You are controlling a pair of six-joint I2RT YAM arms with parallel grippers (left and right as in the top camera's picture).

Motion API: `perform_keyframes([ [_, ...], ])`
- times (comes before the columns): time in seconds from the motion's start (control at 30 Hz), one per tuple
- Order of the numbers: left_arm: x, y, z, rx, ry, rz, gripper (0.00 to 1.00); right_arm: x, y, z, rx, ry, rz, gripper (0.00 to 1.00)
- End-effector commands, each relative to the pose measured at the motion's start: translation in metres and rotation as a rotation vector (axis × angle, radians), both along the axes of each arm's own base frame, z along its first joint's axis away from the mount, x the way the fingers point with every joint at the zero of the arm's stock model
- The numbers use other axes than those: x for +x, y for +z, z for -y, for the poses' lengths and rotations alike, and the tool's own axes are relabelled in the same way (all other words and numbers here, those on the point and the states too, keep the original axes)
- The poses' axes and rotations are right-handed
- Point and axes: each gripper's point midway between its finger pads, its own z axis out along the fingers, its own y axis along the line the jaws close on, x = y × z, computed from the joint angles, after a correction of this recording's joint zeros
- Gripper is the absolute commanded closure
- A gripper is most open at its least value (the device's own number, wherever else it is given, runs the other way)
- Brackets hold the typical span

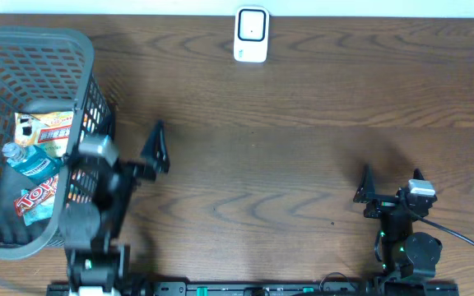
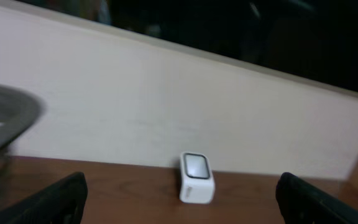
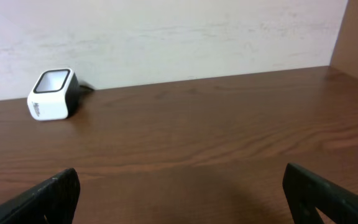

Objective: Scan the item barcode
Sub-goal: 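Raise the left gripper and reach down into the basket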

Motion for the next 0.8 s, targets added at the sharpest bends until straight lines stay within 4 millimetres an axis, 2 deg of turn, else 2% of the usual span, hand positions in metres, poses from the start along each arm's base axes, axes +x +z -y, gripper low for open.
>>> perform_keyframes([
  [0.0, 0.024, 0.029, 0.019, 0.014, -0.113, -0.004, 0.04, 0.000, -0.001, 0.000, -0.013, 0.002, 0.000, 0.01],
  [0.03, 0.039, 0.040, 0.020, 0.015, -0.122, -0.018, 0.04, 0.000, -0.001, 0.000, -0.013, 0.002, 0.000, 0.01],
  [0.13, 0.062, 0.057, 0.023, 0.015, -0.136, -0.031, 0.04, 0.000, -0.001, 0.000, -0.013, 0.002, 0.000, 0.01],
  [0.27, 0.080, 0.056, 0.019, 0.047, -0.117, -0.032, 0.04, 0.000, -0.001, 0.000, -0.013, 0.002, 0.000, 0.01],
  [0.33, 0.083, 0.058, 0.017, 0.043, -0.112, -0.015, 0.03, 0.000, -0.001, 0.000, -0.013, 0.002, 0.000, 0.01],
  [0.53, 0.080, 0.085, 0.013, 0.041, -0.094, 0.099, 0.04, 0.000, -0.001, 0.000, -0.013, 0.002, 0.000, 0.01],
  [0.77, 0.088, 0.090, -0.006, 0.020, 0.022, 0.078, 0.04, 0.000, -0.001, 0.000, -0.013, 0.002, 0.000, 0.01],
])
